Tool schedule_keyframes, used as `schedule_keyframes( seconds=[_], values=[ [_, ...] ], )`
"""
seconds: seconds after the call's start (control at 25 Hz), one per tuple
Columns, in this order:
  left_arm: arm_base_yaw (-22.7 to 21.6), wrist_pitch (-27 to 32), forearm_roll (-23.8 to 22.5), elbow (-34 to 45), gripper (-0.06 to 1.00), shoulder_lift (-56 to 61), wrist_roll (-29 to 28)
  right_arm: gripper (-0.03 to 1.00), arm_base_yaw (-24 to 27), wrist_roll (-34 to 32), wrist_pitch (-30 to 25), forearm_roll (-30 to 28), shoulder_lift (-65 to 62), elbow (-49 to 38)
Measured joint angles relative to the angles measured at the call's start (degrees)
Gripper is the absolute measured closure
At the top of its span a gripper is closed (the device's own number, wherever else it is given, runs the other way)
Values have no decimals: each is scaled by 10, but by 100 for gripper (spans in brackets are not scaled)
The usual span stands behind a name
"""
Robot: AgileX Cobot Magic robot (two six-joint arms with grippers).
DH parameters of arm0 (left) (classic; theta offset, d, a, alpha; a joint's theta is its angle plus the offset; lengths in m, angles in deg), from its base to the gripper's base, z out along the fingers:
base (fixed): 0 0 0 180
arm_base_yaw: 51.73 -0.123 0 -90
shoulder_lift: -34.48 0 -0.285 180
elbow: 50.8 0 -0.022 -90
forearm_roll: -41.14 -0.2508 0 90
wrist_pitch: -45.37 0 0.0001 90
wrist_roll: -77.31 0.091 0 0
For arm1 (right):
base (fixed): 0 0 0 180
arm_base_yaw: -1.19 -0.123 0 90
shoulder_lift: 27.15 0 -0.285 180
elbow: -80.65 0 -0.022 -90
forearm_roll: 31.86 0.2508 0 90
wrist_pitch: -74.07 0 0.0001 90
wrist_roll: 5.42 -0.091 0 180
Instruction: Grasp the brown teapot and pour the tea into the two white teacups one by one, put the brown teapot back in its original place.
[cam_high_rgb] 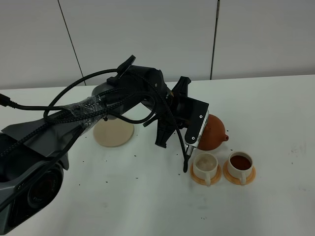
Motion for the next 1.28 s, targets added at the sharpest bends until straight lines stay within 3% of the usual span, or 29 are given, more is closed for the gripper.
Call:
schedule_keyframes(
  seconds=[0.64, 1.28],
  values=[
    [-15, 103, 8, -62, 78, 0, -31, 73, 0, 0, 0, 0, 0, 0],
    [-32, 122, -40, -62, 78, -18, -63, 73, 0, 0, 0, 0, 0, 0]
  ],
)
